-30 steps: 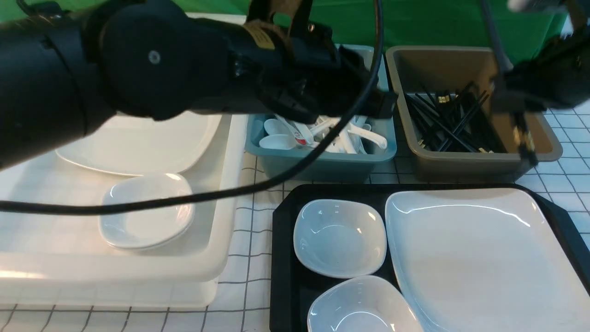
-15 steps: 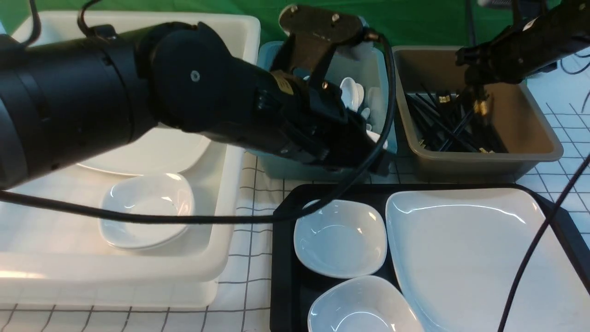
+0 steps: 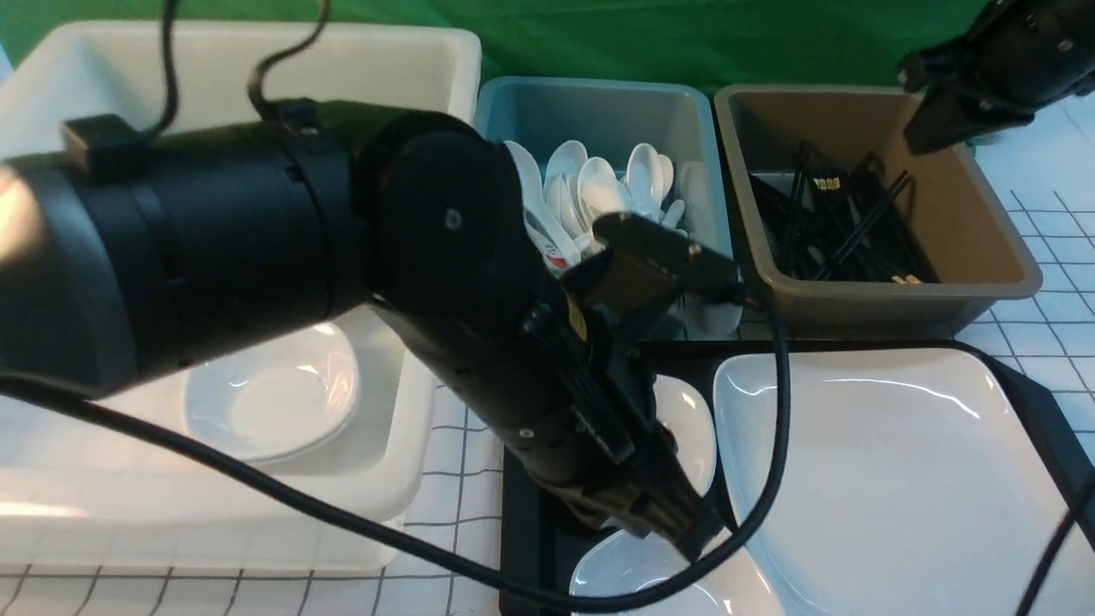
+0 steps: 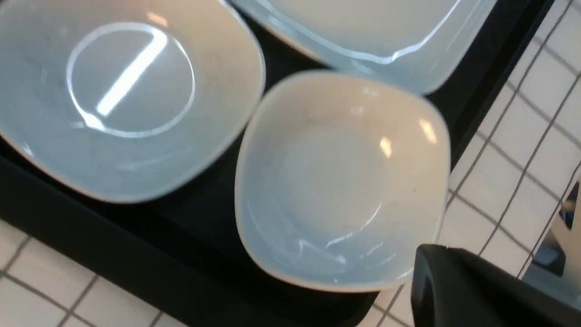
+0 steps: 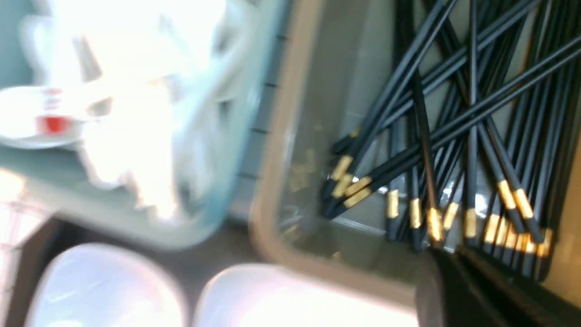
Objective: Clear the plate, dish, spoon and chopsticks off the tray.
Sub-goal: Use the left arm to grab a small plate from the dinner plate
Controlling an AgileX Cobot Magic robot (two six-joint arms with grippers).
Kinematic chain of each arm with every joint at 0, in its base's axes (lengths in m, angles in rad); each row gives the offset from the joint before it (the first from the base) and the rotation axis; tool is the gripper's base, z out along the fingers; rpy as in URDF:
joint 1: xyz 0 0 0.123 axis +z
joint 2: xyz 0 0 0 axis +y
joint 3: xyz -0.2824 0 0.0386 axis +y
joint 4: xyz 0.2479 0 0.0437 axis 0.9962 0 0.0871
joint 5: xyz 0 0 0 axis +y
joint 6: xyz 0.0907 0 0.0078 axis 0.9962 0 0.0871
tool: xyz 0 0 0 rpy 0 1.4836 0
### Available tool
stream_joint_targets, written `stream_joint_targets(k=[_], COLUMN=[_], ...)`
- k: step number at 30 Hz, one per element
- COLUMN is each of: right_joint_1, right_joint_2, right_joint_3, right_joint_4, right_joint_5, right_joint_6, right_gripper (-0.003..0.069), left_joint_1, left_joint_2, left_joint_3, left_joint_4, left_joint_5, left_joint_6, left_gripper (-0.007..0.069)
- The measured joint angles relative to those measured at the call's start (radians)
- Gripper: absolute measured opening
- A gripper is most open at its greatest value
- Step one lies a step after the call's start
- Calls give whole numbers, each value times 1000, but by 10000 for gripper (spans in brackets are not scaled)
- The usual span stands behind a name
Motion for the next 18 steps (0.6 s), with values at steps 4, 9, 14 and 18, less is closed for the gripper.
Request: stream_joint_targets(k=[4, 9, 14, 18], right_joint_1=[29, 101, 133, 138], right_joint_2=[-204, -459, -662, -797], right_joint_3=[176, 451, 677, 815], right_joint_4=[32, 45, 49, 57], right_joint_5=[9, 3, -85, -116], right_joint_6=[-48, -120, -141, -148], right_gripper=[8, 8, 8, 7], left_joint_1=[0, -6, -6, -6], left_joint_2=[44, 99, 155, 204], left_joint_3=[0, 0, 0, 0], left_joint_4=[25, 98, 143, 158], left_joint_5=[12, -15, -33, -53], left_joint_6=[-7, -12, -15, -5], left_gripper=[4, 91, 242, 370])
